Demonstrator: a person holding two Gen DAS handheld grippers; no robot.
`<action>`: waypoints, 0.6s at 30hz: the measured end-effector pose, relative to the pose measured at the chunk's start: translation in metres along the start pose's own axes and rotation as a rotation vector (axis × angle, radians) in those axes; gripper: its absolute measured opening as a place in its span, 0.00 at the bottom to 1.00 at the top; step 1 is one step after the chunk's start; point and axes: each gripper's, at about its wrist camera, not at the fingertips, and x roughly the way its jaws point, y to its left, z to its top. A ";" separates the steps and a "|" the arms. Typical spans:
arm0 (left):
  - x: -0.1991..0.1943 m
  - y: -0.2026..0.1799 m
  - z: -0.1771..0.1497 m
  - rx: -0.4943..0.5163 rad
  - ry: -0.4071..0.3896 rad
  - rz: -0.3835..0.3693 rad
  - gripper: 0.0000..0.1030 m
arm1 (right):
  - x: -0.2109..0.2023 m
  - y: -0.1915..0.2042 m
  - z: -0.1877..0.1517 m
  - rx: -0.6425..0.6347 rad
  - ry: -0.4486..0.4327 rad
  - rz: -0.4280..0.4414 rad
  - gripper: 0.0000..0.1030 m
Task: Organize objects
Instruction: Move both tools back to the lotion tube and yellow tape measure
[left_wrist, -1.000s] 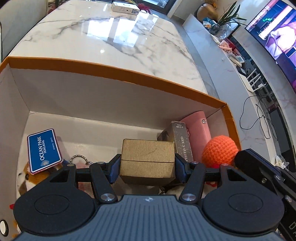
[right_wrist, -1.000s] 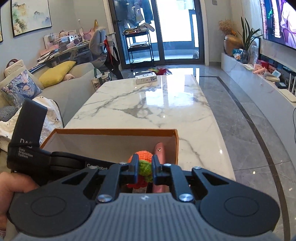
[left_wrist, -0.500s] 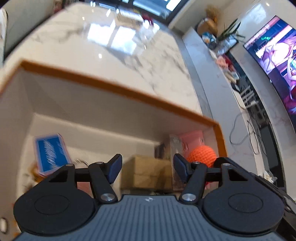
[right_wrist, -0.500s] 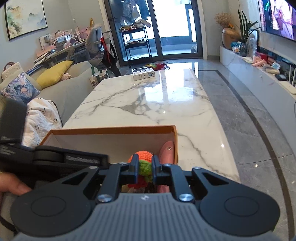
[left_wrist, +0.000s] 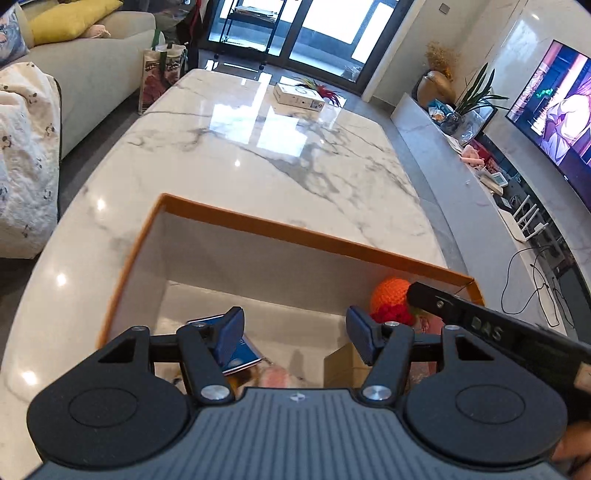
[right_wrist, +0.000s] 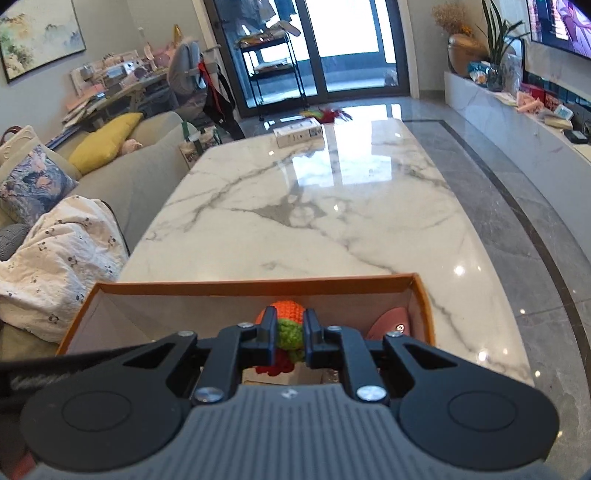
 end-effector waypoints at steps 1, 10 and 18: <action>-0.002 0.002 -0.001 -0.001 0.000 0.000 0.70 | 0.002 0.000 0.000 0.005 0.009 -0.002 0.16; -0.045 0.007 -0.001 0.046 -0.020 -0.019 0.70 | -0.013 0.006 -0.003 0.028 0.012 -0.018 0.21; -0.105 0.014 -0.018 0.132 -0.055 -0.041 0.70 | -0.081 0.024 -0.022 0.015 -0.058 0.021 0.28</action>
